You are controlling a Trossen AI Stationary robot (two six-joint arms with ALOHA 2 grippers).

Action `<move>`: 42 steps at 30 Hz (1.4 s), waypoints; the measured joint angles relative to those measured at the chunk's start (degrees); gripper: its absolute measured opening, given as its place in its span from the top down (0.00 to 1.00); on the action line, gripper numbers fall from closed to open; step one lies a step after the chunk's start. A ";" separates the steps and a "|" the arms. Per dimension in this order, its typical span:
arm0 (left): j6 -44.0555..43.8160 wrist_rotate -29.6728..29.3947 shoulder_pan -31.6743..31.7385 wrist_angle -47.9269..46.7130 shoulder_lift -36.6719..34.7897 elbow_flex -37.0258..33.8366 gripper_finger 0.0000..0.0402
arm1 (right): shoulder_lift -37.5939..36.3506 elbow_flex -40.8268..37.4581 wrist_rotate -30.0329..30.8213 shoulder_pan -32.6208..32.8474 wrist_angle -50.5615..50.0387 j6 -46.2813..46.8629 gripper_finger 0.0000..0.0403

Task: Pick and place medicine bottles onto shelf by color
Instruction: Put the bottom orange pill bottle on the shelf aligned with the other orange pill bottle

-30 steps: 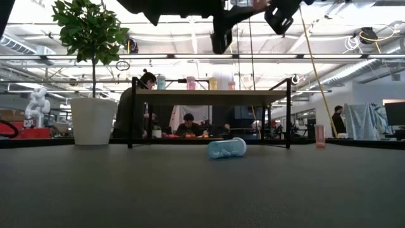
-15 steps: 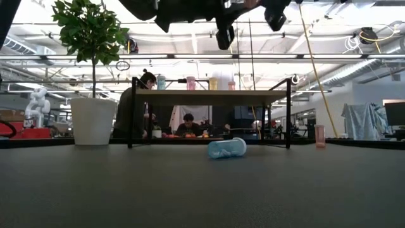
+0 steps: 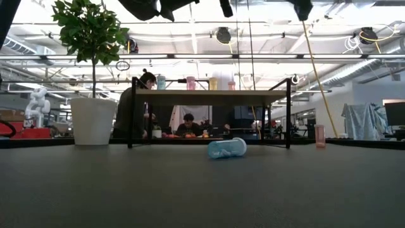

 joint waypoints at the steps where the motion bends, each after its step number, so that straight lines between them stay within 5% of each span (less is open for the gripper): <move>1: 0.37 -1.27 0.12 -0.09 0.00 0.00 0.70 | 0.56 -0.53 0.06 0.16 1.99 0.25 0.38; 19: 5.54 -6.27 -0.48 -1.45 0.02 -0.11 0.71 | 10.48 -1.03 -1.79 0.21 18.70 -2.48 0.40; 32: 3.73 -6.25 -0.68 -1.80 0.02 -0.13 0.71 | 10.40 -1.03 -1.80 -0.08 18.58 -2.68 0.67; 42: 4.01 -6.66 -1.51 -2.75 0.00 -0.13 0.71 | 9.71 -1.03 -2.83 -0.85 17.93 -2.90 0.72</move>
